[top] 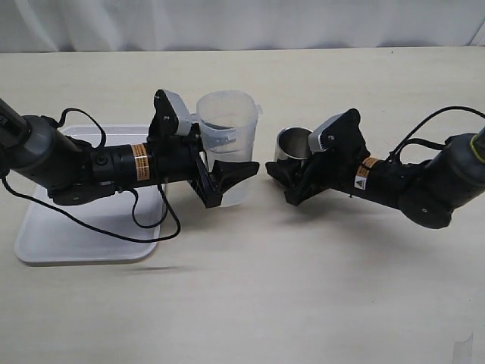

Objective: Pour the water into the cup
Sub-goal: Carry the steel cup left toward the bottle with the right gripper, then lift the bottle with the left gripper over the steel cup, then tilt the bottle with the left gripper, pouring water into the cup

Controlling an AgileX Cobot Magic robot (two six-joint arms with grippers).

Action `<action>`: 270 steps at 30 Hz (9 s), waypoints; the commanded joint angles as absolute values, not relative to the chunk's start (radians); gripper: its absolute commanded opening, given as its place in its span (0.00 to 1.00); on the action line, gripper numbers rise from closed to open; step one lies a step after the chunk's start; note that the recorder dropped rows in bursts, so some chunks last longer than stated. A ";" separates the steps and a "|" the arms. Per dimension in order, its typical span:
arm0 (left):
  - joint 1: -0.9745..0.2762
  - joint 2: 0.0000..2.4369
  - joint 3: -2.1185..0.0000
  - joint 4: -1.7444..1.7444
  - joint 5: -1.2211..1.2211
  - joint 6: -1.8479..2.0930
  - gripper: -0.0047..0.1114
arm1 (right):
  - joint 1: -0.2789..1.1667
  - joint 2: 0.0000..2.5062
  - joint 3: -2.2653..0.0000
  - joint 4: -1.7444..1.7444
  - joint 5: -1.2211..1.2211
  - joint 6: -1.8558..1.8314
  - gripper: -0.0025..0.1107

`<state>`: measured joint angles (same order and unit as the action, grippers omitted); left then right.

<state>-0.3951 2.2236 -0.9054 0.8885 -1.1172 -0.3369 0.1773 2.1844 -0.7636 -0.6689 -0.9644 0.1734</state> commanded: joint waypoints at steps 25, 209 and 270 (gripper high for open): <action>-0.394 2.225 -0.911 0.851 -1.068 -0.307 0.04 | 0.178 2.156 -0.778 -0.876 -0.935 0.170 0.72; -0.547 2.165 -1.391 1.009 -0.218 0.791 0.04 | 0.178 2.200 -0.814 -0.873 -1.028 0.120 0.06; -0.580 2.123 -1.387 0.976 -0.217 1.001 0.04 | 0.178 2.200 -0.814 -0.873 -1.028 0.120 0.06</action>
